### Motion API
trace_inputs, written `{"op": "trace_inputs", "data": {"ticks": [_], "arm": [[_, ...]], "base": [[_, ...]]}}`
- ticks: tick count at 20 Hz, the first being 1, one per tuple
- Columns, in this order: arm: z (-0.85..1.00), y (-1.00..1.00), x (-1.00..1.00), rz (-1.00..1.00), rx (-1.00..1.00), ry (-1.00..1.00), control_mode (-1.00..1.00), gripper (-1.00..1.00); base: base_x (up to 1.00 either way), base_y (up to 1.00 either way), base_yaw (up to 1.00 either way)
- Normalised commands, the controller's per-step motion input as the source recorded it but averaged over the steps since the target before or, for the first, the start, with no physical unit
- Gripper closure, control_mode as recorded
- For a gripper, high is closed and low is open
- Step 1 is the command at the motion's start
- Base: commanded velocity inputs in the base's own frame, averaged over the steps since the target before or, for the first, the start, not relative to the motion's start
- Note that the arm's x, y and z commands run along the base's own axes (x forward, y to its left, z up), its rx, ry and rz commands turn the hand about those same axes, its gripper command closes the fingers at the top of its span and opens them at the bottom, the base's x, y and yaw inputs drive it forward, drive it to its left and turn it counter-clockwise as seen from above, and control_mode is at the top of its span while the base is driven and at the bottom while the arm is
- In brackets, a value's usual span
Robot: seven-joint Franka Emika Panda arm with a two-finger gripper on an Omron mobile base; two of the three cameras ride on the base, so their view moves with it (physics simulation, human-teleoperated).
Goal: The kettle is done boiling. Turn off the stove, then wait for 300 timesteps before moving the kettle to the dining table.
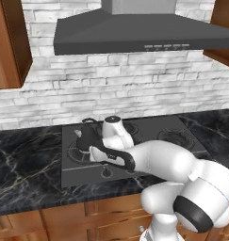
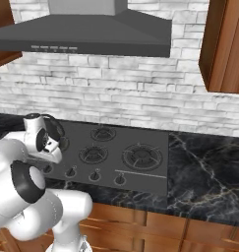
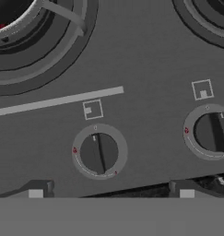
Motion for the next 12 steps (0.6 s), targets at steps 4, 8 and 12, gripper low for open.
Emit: {"op": "trace_inputs", "data": {"ticks": [4, 8, 12], "arm": [[0.21, 0.0, 0.0, 0.05, 0.0, -0.08, -1.0, -1.0], [0.27, -0.01, 0.0, 0.06, 0.0, -0.08, -1.0, -1.0], [0.29, -0.1, 0.0, 0.09, 0.0, -0.06, -1.0, -1.0]], "base": [[0.0, 0.0, 0.0], [0.0, 0.0, 0.0], [0.0, 0.0, 0.0]]}}
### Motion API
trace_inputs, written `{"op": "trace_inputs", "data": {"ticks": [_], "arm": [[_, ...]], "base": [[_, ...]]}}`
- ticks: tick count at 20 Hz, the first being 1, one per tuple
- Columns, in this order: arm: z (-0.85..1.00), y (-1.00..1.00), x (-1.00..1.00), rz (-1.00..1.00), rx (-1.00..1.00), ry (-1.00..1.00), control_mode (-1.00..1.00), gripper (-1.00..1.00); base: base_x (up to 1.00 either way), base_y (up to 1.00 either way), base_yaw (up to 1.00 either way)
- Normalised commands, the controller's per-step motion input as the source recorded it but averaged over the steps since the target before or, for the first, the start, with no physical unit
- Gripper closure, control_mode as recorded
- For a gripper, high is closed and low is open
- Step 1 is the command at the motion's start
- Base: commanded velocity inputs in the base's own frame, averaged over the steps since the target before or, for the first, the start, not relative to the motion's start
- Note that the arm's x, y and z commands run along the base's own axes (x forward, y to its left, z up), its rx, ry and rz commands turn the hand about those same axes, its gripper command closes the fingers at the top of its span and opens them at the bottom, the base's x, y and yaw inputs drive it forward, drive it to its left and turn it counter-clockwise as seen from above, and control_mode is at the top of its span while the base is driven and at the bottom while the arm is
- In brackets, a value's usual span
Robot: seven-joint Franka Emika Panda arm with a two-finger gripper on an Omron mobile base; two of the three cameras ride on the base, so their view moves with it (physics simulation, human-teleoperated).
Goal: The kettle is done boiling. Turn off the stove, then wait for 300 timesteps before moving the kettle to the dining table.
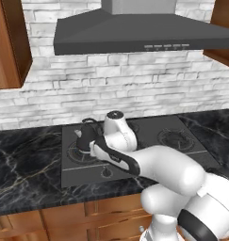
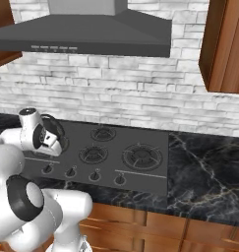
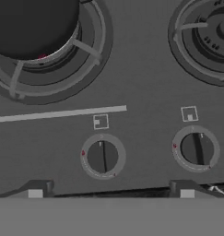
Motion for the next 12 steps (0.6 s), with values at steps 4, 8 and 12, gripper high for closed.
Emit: {"op": "trace_inputs", "data": {"ticks": [4, 8, 12], "arm": [[0.26, -0.17, 0.0, 0.12, 0.0, -0.04, -1.0, -1.0], [0.2, -0.15, 0.0, 0.16, 0.0, -0.02, -1.0, -1.0], [0.16, -0.11, 0.0, 0.18, 0.0, 0.0, -1.0, -1.0]], "base": [[0.0, 0.0, 0.0], [0.0, 0.0, 0.0], [0.0, 0.0, 0.0]]}}
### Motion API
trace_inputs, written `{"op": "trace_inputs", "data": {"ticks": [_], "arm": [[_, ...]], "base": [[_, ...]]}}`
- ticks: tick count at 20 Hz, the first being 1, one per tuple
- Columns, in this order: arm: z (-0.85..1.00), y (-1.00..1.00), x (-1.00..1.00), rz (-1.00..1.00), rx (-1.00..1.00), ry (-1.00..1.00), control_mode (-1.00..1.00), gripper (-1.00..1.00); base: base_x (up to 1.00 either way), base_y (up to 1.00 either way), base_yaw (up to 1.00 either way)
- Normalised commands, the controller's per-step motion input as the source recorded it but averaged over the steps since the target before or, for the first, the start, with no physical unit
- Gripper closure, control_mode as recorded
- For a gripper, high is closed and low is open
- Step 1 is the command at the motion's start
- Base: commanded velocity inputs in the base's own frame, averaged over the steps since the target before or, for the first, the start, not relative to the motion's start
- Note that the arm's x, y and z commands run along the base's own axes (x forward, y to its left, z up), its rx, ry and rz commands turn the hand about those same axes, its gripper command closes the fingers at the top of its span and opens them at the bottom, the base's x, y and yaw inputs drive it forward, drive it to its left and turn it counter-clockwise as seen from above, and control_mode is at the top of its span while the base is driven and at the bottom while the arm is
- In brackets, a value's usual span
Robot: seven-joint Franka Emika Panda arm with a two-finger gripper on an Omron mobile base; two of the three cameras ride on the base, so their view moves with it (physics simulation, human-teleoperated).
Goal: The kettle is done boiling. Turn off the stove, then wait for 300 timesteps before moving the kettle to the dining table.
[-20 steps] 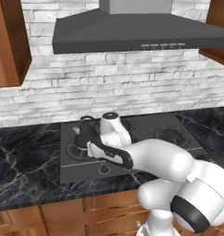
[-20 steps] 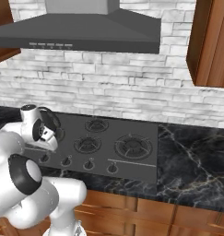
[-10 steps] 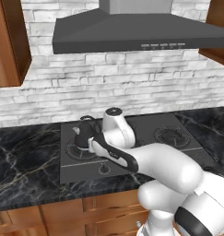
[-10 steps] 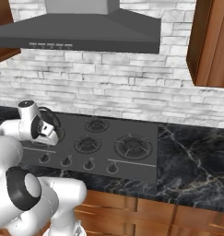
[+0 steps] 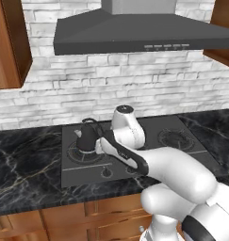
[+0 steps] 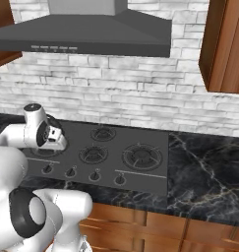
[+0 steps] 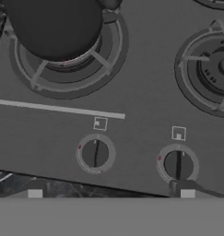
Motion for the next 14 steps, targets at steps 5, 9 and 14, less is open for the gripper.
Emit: {"op": "trace_inputs", "data": {"ticks": [5, 9, 14], "arm": [[0.05, -0.02, 0.08, 0.21, 0.0, 0.0, -1.0, -1.0], [0.06, -0.09, 0.02, 0.24, 0.0, 0.0, -1.0, -1.0], [0.1, -0.06, 0.05, 0.26, 0.0, -0.01, -1.0, -1.0]], "base": [[0.0, 0.0, 0.0], [0.0, 0.0, 0.0], [0.0, 0.0, 0.0]]}}
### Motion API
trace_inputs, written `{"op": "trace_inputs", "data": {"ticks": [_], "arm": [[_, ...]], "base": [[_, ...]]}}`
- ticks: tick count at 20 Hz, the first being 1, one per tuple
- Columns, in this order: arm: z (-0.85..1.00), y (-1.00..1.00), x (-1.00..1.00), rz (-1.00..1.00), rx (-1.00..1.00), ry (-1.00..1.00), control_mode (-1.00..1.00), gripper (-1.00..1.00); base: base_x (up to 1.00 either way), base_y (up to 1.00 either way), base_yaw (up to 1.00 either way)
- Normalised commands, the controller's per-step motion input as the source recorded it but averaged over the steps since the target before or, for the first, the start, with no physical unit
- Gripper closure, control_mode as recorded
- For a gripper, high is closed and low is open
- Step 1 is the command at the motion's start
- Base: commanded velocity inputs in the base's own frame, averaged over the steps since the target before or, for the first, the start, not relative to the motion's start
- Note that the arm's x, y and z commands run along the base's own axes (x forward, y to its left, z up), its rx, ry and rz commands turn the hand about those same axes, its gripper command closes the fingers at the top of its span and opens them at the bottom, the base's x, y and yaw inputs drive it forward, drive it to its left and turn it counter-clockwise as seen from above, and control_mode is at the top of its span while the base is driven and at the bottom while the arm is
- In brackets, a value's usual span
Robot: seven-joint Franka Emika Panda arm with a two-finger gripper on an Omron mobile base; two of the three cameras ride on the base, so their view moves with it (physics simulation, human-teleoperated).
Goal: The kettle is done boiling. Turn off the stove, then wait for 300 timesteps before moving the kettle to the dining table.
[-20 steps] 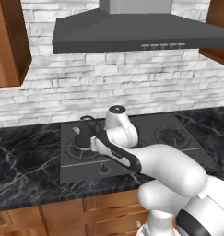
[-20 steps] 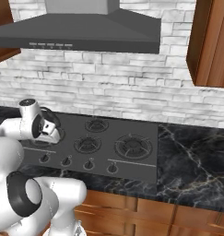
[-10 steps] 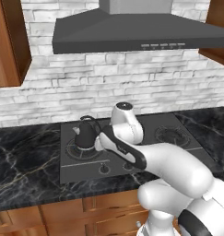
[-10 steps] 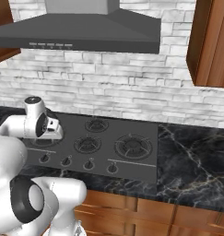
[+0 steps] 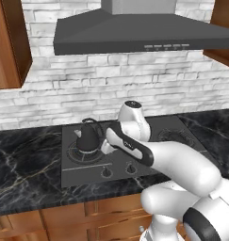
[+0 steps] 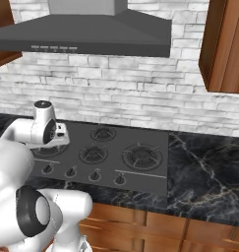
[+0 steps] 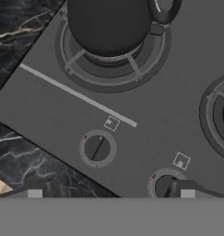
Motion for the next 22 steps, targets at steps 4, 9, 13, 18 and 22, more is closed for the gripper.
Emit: {"op": "trace_inputs", "data": {"ticks": [4, 9, 13, 18, 22], "arm": [[0.13, -0.03, 0.02, 0.25, 0.0, -0.02, -1.0, -1.0], [0.09, -0.05, 0.01, 0.2, 0.02, -0.04, -1.0, -1.0], [0.0, -0.06, 0.0, 0.03, 0.02, 0.0, -1.0, -1.0], [0.0, 0.0, 0.0, 0.0, 0.0, 0.0, -1.0, -1.0], [0.0, 0.0, 0.0, 0.0, 0.0, 0.0, -1.0, -1.0]], "base": [[0.0, 0.0, 0.0], [0.0, 0.0, 0.0], [0.0, 0.0, 0.0], [0.0, 0.0, 0.0], [0.0, 0.0, 0.0]]}}
